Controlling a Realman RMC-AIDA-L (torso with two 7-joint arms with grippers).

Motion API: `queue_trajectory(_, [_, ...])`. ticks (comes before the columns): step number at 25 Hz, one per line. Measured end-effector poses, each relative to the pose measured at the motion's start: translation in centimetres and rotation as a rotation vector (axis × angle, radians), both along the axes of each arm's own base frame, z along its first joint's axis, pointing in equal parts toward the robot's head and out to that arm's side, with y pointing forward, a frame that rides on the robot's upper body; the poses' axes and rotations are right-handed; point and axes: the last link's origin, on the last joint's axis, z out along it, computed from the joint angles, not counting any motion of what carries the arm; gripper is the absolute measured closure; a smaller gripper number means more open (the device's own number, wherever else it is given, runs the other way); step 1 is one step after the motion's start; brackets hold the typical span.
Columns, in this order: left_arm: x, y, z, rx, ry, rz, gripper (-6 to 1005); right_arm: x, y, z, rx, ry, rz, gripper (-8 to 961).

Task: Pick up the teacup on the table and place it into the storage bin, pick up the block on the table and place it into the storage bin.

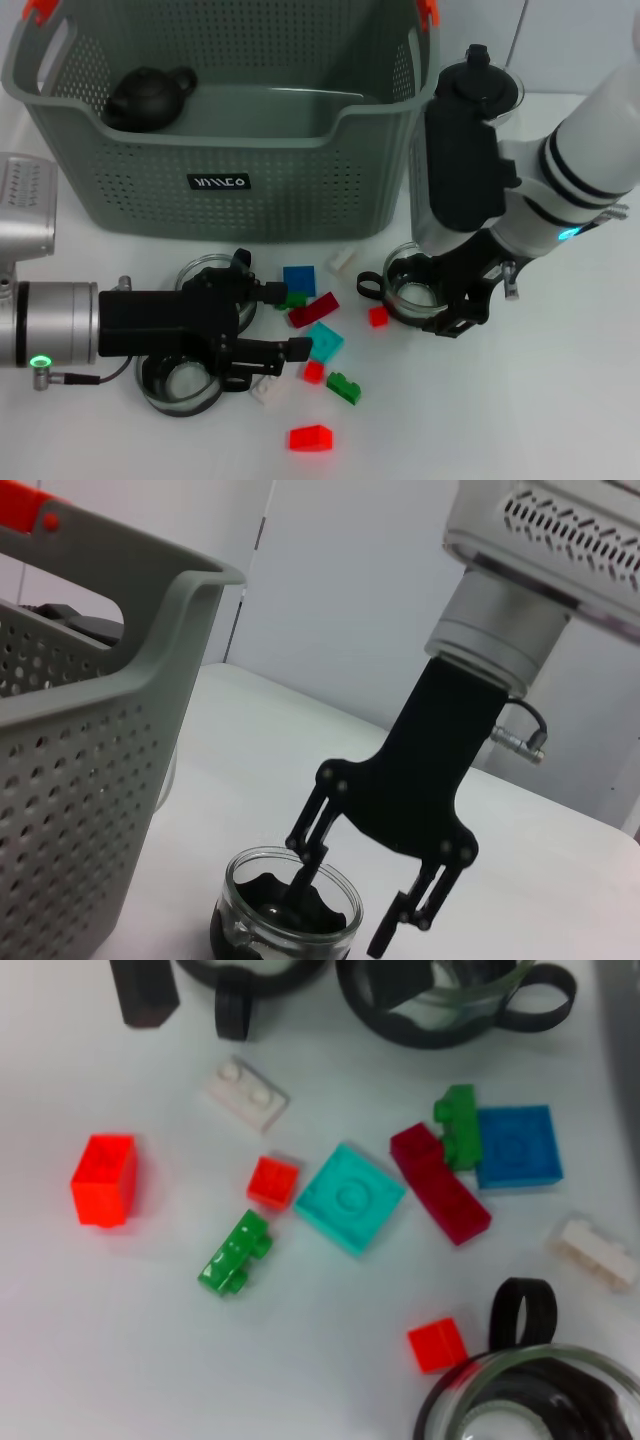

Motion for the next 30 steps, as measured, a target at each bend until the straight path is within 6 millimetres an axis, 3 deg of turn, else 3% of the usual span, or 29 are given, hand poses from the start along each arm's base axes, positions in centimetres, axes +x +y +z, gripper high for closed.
queue_trajectory(17, [-0.1, 0.1, -0.1, 0.011, 0.006, 0.004, 173, 0.6, -0.4, -1.6, 0.015, -0.037, 0.022, 325])
queue_trajectory(23, [-0.2, 0.1, -0.1, 0.017, 0.009, -0.001, 174, 0.8, -0.8, -1.9, -0.004, -0.054, 0.023, 471])
queue_trajectory(25, [-0.2, 0.1, -0.1, 0.019, 0.011, 0.001, 174, 0.7, -1.0, -1.8, -0.011, -0.049, 0.021, 721])
queue_trajectory(30, [-0.2, 0.1, -0.1, 0.019, 0.011, 0.002, 175, 0.4, -1.4, -1.3, -0.021, -0.053, 0.004, 869])
